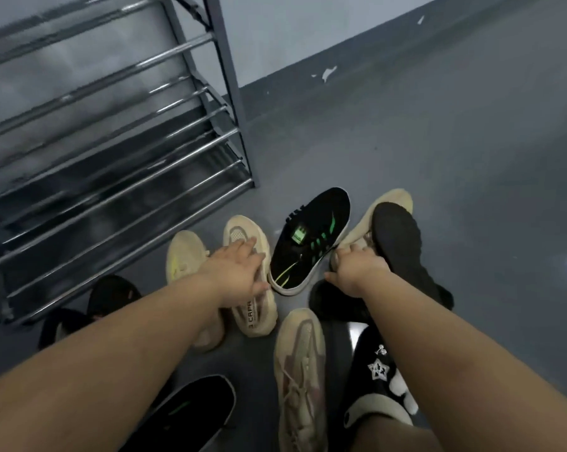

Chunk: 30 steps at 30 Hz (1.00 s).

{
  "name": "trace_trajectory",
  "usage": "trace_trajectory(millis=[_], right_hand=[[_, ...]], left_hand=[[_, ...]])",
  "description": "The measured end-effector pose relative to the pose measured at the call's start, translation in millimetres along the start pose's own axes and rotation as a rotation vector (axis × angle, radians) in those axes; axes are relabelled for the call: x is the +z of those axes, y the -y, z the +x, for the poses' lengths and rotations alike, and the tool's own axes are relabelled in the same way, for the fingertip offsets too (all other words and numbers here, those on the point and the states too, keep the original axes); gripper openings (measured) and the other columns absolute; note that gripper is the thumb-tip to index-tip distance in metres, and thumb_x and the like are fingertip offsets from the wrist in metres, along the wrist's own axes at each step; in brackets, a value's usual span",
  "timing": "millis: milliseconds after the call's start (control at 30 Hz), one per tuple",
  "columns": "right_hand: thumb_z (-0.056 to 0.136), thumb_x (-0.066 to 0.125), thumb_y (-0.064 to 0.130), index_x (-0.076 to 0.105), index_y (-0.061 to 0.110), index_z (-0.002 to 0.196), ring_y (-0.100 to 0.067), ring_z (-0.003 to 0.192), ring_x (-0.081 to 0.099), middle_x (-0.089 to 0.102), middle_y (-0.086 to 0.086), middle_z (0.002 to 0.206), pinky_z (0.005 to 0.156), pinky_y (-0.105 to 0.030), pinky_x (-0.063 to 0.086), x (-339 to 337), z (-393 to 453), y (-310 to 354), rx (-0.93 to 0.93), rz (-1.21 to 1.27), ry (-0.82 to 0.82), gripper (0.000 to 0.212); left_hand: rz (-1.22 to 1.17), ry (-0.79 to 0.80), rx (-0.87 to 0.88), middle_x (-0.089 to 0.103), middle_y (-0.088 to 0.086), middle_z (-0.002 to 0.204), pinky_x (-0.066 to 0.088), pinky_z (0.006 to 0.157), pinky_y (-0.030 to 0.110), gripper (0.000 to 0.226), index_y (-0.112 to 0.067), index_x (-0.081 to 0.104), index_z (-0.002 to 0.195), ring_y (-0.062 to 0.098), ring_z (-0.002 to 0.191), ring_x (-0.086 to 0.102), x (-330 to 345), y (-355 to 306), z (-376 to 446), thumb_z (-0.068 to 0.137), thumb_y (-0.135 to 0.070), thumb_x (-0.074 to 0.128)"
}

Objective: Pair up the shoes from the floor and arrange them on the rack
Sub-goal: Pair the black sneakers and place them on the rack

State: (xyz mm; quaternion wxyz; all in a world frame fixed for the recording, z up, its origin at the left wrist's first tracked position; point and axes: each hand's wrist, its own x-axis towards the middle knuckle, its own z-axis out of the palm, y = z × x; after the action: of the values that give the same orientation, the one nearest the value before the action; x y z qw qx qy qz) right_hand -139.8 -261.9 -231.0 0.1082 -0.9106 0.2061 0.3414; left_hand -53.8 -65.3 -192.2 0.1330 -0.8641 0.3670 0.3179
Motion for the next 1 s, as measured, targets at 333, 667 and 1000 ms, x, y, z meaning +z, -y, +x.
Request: trace_trajectory(millis=[333,667,1000], right_hand=[[0.096,0.041,0.045,0.012,0.021,0.152,-0.032,0.143,0.017,0.013,-0.006,0.159,0.115,-0.045,0.021,9.1,24.7,-61.1,0.096,0.158,-0.189,0.067],[0.095,0.047,0.046,0.040,0.005,0.138,-0.035,0.125,0.047,0.050,-0.016,0.138,0.100,-0.041,0.041,27.5,17.6,-128.1,0.460,0.697,-0.032,0.060],[0.089,0.064,0.027,0.057,0.009,0.121,-0.018,0.080,0.064,0.065,-0.004,0.093,0.067,-0.028,0.056,27.2,3.7,-120.9,0.398,1.443,0.172,0.037]], left_hand=[[-0.065,0.040,0.076,-0.004,0.007,0.160,0.009,0.120,0.038,0.068,-0.023,0.011,0.151,0.025,0.147,0.002,-6.7,-48.9,66.9,0.095,-0.054,0.034],[-0.359,0.115,0.146,0.021,0.003,0.156,0.015,0.116,0.036,0.056,-0.032,0.030,0.146,0.025,0.144,0.017,2.3,-141.0,103.3,0.094,-0.052,0.038],[-1.281,0.119,-0.019,0.035,-0.001,0.151,0.029,0.115,0.035,0.068,-0.035,0.017,0.149,0.018,0.136,0.038,33.6,-166.0,85.3,0.093,-0.029,0.055]])
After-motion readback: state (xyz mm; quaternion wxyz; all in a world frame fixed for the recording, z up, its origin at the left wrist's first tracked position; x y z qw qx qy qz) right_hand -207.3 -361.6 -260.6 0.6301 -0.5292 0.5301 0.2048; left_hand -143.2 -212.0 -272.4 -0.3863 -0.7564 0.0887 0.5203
